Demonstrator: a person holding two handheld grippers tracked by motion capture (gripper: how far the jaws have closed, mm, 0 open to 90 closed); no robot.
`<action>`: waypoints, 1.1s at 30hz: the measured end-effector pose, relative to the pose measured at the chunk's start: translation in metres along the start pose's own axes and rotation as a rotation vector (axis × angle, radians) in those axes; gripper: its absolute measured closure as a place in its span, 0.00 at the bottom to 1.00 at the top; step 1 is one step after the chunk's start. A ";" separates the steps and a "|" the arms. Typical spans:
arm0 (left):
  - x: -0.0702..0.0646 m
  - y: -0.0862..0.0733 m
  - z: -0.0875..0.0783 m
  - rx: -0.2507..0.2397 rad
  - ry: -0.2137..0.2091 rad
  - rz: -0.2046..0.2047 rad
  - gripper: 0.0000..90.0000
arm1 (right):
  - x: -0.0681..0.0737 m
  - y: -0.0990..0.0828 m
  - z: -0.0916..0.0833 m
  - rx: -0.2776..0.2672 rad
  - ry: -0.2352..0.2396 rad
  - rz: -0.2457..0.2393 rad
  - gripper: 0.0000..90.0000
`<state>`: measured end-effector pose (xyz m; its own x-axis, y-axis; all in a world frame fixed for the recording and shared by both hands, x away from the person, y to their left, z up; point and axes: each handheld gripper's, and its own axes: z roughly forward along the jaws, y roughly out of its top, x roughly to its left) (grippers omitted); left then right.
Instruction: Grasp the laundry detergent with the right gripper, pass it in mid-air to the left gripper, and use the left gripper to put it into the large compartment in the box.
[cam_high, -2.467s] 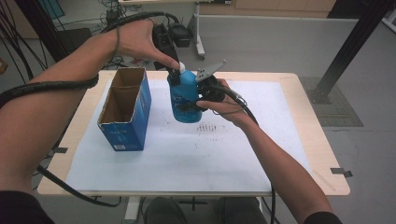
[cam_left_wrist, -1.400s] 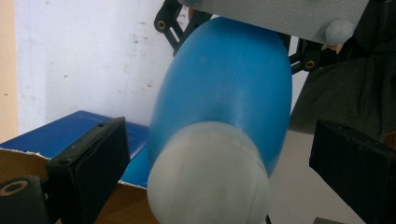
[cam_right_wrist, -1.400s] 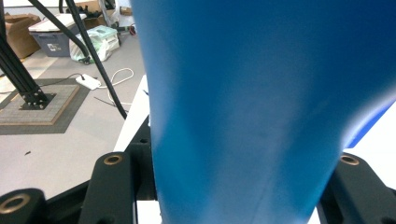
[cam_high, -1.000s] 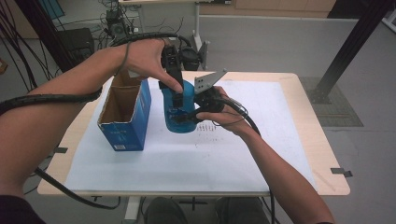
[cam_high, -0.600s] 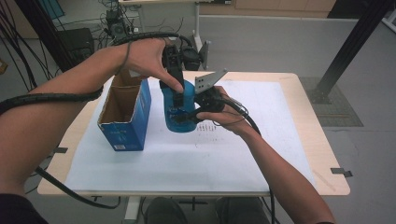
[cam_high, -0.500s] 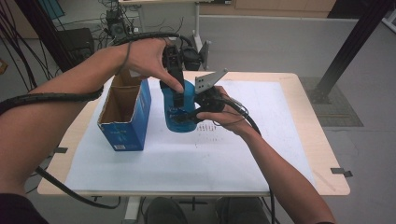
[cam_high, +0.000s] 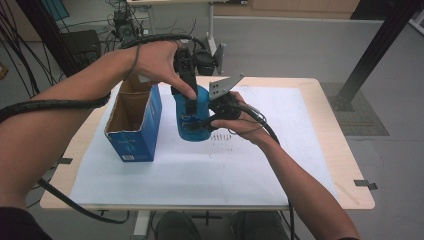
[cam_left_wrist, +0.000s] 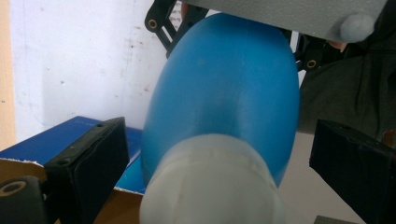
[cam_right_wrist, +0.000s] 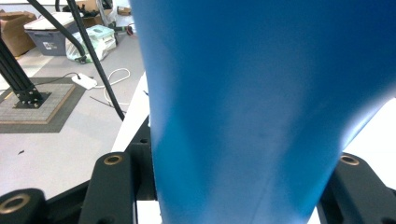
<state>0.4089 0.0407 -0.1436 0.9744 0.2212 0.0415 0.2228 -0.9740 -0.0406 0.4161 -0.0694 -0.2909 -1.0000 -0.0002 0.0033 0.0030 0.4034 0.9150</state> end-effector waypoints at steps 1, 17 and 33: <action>0.000 0.000 0.000 0.000 0.000 0.000 0.06 | 0.000 0.000 0.000 0.000 0.000 0.000 0.48; 0.000 0.001 -0.002 -0.006 0.003 0.002 0.06 | -0.001 0.000 -0.002 -0.004 -0.005 0.000 0.48; 0.001 -0.001 -0.002 -0.010 0.006 0.008 0.07 | -0.001 0.001 -0.001 -0.003 -0.006 -0.005 0.48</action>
<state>0.4092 0.0417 -0.1419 0.9759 0.2129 0.0471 0.2144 -0.9763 -0.0305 0.4168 -0.0698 -0.2893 -1.0000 0.0038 -0.0035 -0.0017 0.4011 0.9160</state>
